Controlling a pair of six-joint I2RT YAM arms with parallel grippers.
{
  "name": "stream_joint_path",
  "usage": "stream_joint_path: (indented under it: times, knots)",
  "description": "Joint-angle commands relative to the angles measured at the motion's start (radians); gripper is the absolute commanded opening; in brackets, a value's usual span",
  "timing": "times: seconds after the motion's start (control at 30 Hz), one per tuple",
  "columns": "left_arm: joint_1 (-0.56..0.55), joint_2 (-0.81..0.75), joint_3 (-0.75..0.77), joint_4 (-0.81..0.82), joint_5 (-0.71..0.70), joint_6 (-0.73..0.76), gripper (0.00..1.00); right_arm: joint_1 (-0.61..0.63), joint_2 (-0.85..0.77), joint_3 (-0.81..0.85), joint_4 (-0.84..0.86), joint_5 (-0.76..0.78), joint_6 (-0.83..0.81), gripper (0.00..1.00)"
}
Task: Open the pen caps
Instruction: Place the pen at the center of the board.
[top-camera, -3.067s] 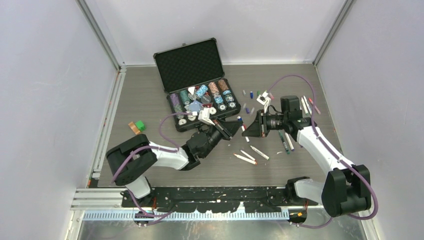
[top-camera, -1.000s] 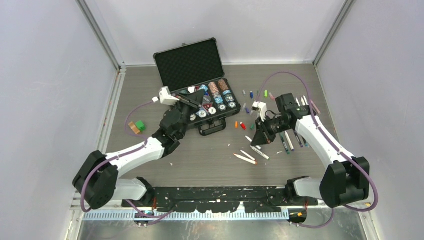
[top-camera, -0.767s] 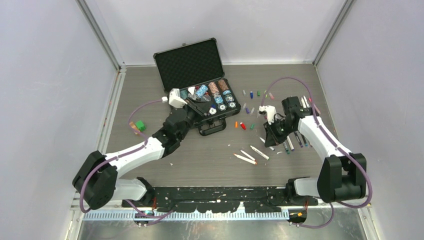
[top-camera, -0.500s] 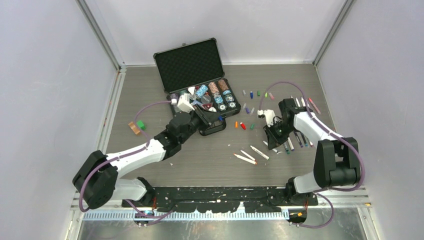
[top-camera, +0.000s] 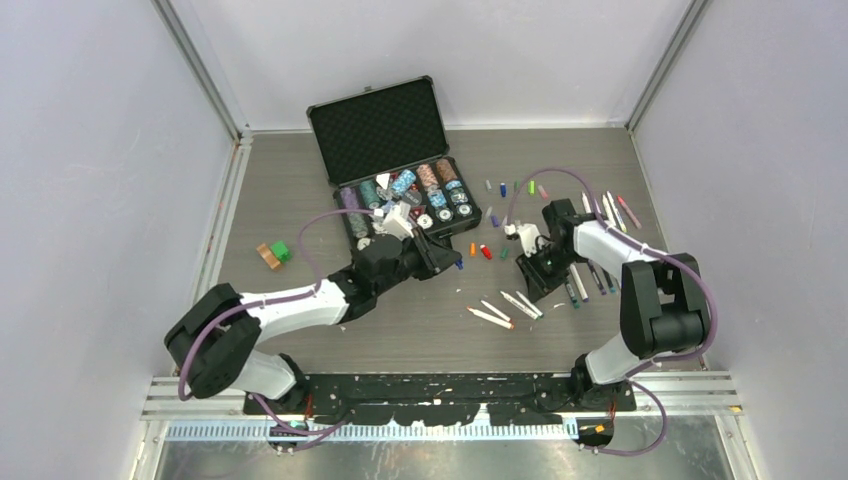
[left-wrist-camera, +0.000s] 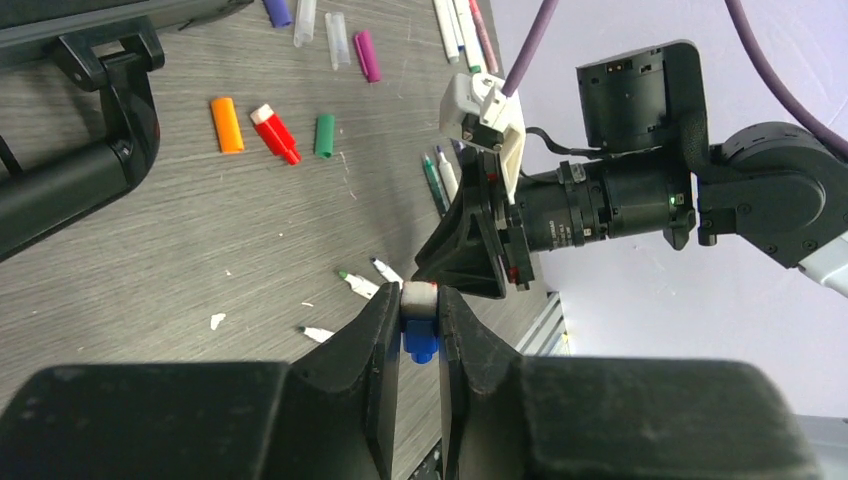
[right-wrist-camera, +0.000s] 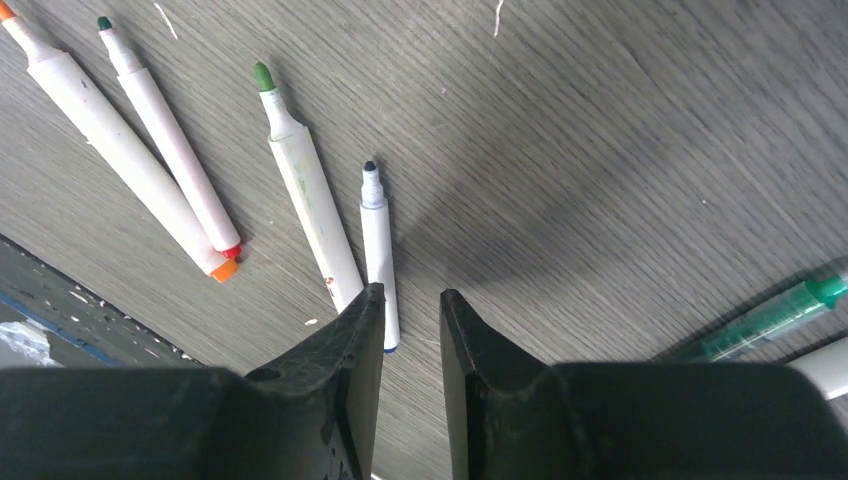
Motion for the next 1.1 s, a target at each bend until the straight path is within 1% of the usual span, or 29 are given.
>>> stream_joint_path:
  times: [0.0,0.1,0.17,0.3,0.37,0.47,0.6,0.77,0.93,1.07]
  knots:
    - [-0.014,0.015,0.003,0.067,0.015,0.001,0.0,0.004,-0.011,0.025,0.026,0.017,0.019,0.33]
    - [-0.026,0.038,0.019,0.066,0.015,0.007,0.0,0.001,-0.065,0.025,0.026,0.02,0.023,0.33]
    - [-0.039,0.061,0.038,0.055,0.045,0.009,0.0,-0.006,-0.118,0.029,0.023,0.015,0.027,0.34]
    - [-0.068,0.122,0.122,-0.037,0.041,0.023,0.0,-0.047,-0.24,0.053,-0.005,-0.014,0.039,0.33]
    - [-0.085,0.164,0.181,-0.089,0.039,0.037,0.0,-0.105,-0.307,0.059,-0.009,-0.053,0.06,0.34]
    - [-0.107,0.252,0.298,-0.227,0.004,0.047,0.0,-0.23,-0.402,0.043,0.012,-0.106,0.096,0.34]
    - [-0.134,0.373,0.489,-0.406,-0.069,0.066,0.0,-0.309,-0.494,-0.007,0.056,-0.109,0.109,0.34]
    - [-0.148,0.544,0.725,-0.596,-0.12,0.076,0.0,-0.353,-0.512,-0.019,0.069,-0.078,0.107,0.34]
    - [-0.154,0.699,0.926,-0.66,-0.131,0.131,0.0,-0.369,-0.516,-0.024,0.068,-0.086,0.103,0.35]
    - [-0.153,0.804,1.057,-0.709,-0.13,0.165,0.0,-0.376,-0.521,-0.029,0.067,-0.098,0.098,0.35]
